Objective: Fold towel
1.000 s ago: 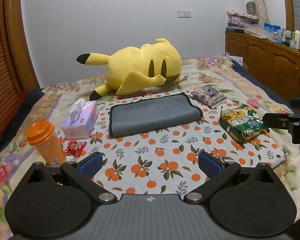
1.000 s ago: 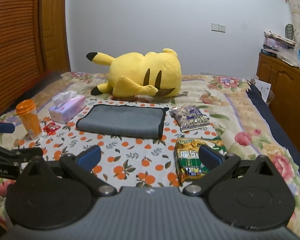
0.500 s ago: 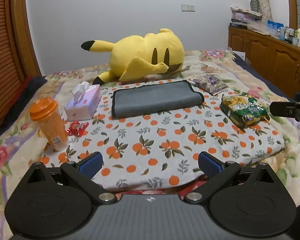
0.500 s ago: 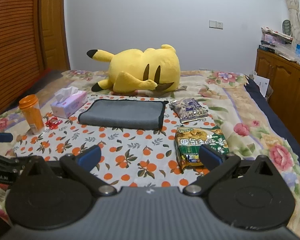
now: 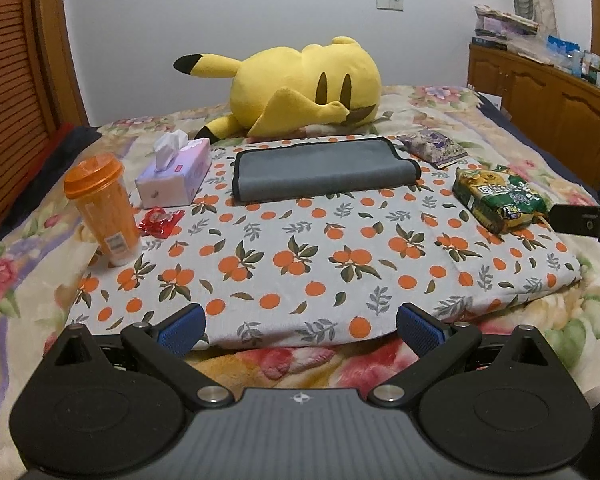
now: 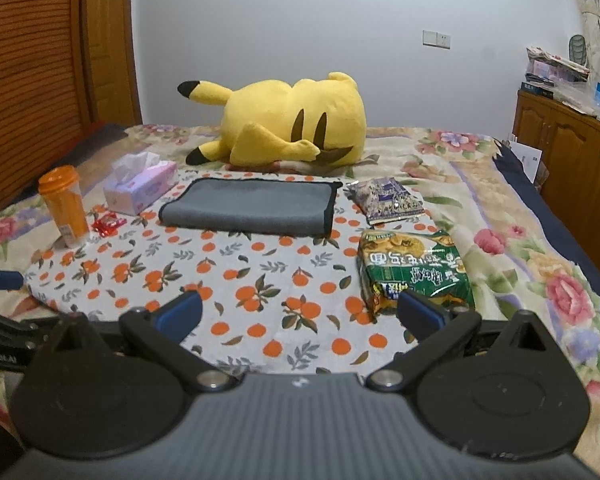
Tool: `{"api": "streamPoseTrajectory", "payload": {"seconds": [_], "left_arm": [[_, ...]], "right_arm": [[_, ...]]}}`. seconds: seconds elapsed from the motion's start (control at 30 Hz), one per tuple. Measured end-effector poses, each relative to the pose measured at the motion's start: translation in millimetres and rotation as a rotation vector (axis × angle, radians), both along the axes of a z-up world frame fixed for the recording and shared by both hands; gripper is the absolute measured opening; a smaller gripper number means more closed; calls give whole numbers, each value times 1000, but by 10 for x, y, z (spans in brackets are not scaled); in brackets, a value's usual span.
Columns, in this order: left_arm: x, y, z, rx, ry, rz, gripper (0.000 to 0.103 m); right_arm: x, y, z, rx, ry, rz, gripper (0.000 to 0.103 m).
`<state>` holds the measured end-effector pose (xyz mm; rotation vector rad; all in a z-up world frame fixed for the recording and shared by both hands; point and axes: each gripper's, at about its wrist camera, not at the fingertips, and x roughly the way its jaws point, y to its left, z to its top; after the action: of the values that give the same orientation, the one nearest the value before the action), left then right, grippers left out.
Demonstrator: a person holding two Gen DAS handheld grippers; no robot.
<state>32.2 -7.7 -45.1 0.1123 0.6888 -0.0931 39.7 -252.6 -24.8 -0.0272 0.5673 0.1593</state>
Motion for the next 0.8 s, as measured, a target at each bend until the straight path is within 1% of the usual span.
{"api": "streamPoseTrajectory", "payload": {"seconds": [0.33, 0.57, 0.8], "left_arm": [[-34, 77, -16, -35, -26, 32, 103], [-69, 94, -1, -35, -48, 49, 103], [-126, 111, 45, -35, -88, 64, 103]], "right_arm": [[25, -7, -104, -10, 9, -19, 103], [23, -38, -113, 7, 10, -30, 103], [4, -22, -101, -5, -6, -27, 103]]}}
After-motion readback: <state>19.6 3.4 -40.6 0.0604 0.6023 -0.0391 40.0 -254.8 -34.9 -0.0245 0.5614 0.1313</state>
